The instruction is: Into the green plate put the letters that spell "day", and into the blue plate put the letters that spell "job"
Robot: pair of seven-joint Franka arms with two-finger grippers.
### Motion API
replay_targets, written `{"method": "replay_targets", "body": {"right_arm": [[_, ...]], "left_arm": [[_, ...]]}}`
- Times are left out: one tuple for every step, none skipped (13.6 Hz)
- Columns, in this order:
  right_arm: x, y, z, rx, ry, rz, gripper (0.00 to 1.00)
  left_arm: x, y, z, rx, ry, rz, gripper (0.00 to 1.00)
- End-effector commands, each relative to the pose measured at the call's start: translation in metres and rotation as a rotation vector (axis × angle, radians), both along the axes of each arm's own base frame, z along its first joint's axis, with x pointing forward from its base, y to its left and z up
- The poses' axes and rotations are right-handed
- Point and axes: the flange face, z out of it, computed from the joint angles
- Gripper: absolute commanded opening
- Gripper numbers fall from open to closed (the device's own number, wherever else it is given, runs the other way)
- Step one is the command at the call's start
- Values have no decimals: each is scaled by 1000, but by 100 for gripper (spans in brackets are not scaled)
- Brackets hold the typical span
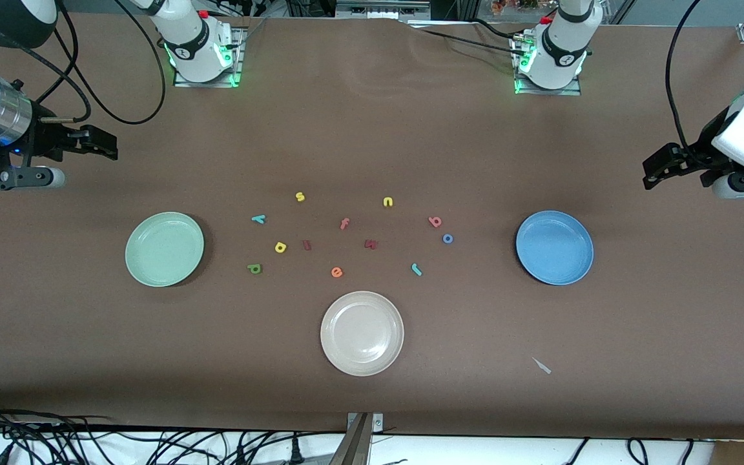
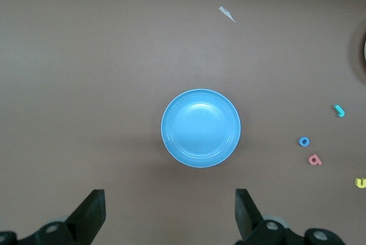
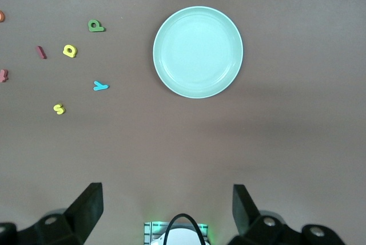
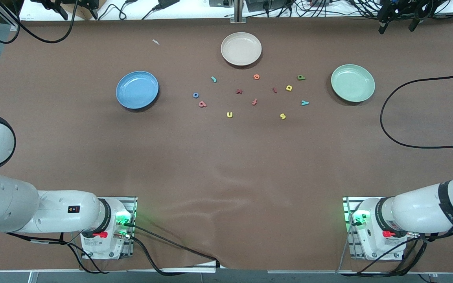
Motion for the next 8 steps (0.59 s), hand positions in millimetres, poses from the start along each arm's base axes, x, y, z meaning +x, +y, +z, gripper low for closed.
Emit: {"method": "replay_targets", "body": {"right_arm": [[1, 0, 3, 8, -1, -5, 100], [1, 0, 3, 8, -1, -5, 100], [1, 0, 3, 9, -2, -2, 100], [1, -1, 2, 10, 1, 3, 100], [1, -4, 1, 10, 1, -2, 100], [1, -3, 2, 10, 0, 0, 100], [1, -2, 1, 10, 3, 0, 100], [1, -2, 1, 10, 3, 0, 100]], "left_arm": [[0, 3, 6, -6, 5, -24, 100], [0, 3, 6, -6, 5, -22, 100], [0, 3, 6, -6, 5, -22, 100], [0, 3, 6, -6, 5, -21, 100], [0, 3, 6, -6, 5, -21, 100], [0, 4, 6, -6, 5, -21, 100], [0, 4, 6, -6, 5, -22, 100], [0, 4, 6, -5, 5, -24, 100]]}}
